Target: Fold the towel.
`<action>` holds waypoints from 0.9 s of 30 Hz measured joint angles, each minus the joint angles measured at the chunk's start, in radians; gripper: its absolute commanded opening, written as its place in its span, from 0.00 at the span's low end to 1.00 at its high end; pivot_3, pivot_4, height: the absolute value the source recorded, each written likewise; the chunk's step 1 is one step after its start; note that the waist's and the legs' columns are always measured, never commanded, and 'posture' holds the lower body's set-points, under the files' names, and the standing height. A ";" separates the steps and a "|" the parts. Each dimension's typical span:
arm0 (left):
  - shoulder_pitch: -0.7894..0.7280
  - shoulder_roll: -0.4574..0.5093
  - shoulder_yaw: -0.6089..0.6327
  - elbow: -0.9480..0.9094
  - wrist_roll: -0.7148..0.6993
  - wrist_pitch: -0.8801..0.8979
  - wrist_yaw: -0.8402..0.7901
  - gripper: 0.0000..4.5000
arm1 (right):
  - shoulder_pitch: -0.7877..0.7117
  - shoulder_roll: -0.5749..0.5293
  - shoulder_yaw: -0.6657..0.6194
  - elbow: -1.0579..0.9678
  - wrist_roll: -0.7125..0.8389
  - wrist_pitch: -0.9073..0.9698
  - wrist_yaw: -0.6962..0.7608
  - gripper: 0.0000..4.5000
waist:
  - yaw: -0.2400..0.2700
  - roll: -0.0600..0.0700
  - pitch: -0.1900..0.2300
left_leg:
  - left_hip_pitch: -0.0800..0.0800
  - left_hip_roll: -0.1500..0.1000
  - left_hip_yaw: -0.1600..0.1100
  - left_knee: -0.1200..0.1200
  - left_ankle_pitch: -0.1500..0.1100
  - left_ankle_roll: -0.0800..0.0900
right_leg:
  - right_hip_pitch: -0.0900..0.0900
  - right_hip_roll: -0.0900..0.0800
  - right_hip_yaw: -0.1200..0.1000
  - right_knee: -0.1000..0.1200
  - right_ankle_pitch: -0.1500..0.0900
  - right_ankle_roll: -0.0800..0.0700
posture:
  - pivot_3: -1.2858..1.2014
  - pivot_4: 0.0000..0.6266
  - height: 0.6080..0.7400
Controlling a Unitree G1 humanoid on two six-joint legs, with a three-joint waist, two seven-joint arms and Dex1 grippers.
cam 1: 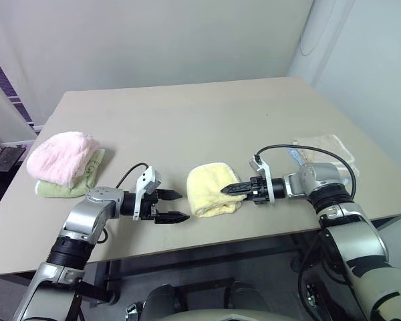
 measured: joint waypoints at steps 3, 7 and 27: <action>-0.001 0.000 -0.002 0.009 0.002 -0.005 -0.004 1.00 | 0.005 0.009 -0.040 -0.002 -0.003 0.004 -0.033 0.19 | 0.000 0.000 0.000 | 0.000 0.000 0.000 0.000 0.000 0.000 | 0.000 0.000 0.000 0.000 0.000 0.000 | 0.52 0.00 1.00; -0.003 0.004 -0.002 0.030 0.005 -0.022 -0.011 1.00 | 0.044 0.019 -0.115 -0.069 0.026 0.050 -0.077 0.00 | -0.001 0.000 0.000 | 0.000 0.000 0.000 -0.001 0.000 0.000 | 0.000 0.000 0.000 0.000 0.000 0.000 | 0.52 0.00 1.00; -0.022 -0.056 0.032 0.125 0.016 -0.247 -0.009 1.00 | 0.174 0.121 -0.978 -0.543 0.355 0.034 -0.680 0.00 | 0.011 0.001 0.001 | -0.001 0.000 0.003 -0.007 0.000 -0.001 | 0.001 -0.001 0.001 -0.003 0.000 0.000 | 0.52 0.00 1.00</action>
